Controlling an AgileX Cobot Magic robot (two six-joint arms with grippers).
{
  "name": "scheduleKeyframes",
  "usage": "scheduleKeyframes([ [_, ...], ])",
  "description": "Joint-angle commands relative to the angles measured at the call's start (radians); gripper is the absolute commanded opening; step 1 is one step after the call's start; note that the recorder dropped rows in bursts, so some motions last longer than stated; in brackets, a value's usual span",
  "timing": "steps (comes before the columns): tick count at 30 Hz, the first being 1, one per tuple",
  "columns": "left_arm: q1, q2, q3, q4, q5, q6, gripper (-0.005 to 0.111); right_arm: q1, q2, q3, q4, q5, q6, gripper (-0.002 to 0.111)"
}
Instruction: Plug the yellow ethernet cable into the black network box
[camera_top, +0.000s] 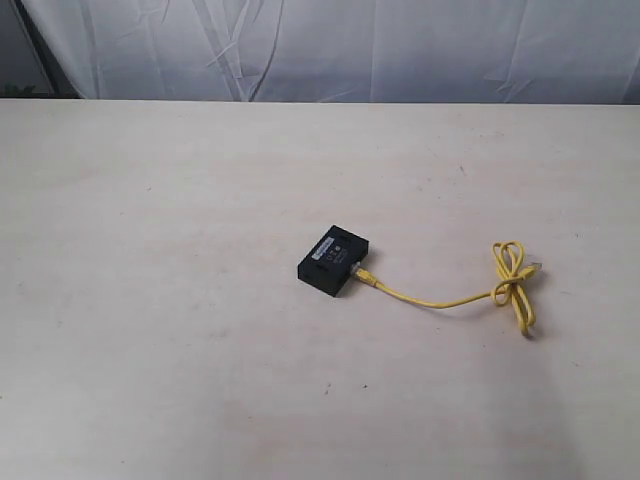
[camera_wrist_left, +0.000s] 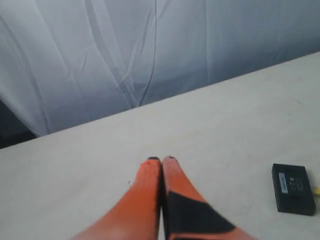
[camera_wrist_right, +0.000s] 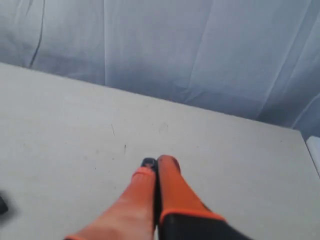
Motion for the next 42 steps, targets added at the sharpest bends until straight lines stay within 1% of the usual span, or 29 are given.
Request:
scheduleKeyframes([
  [1,0.002,-0.130,0.085,-0.029,-0.094,-0.007,0.000,-0.006,-0.139,0.134,0.034,-0.155,0.008,-0.001],
  [5,0.002,-0.207,0.145,-0.033,-0.123,-0.007,0.000,-0.006,-0.232,0.231,0.036,-0.218,0.008,-0.001],
  [12,0.002,-0.319,0.184,-0.054,-0.142,-0.007,0.000,-0.006,-0.381,0.352,0.083,-0.325,0.008,-0.001],
  [17,0.002,-0.402,0.217,-0.073,-0.146,-0.007,0.000,-0.006,-0.484,0.410,0.093,-0.344,0.008,-0.001],
  [24,0.002,-0.493,0.217,-0.093,-0.136,-0.007,0.000,-0.006,-0.580,0.464,0.103,-0.350,0.008,-0.001],
  [28,0.002,-0.509,0.217,-0.107,-0.129,-0.007,0.000,-0.006,-0.588,0.475,0.185,-0.335,0.008,-0.001],
  [41,0.002,-0.509,0.217,-0.102,-0.131,-0.007,0.000,-0.006,-0.588,0.475,0.190,-0.337,0.008,-0.001],
  [42,0.002,-0.509,0.217,-0.079,-0.131,0.005,0.000,-0.006,-0.588,0.475,0.190,-0.337,0.008,-0.001],
])
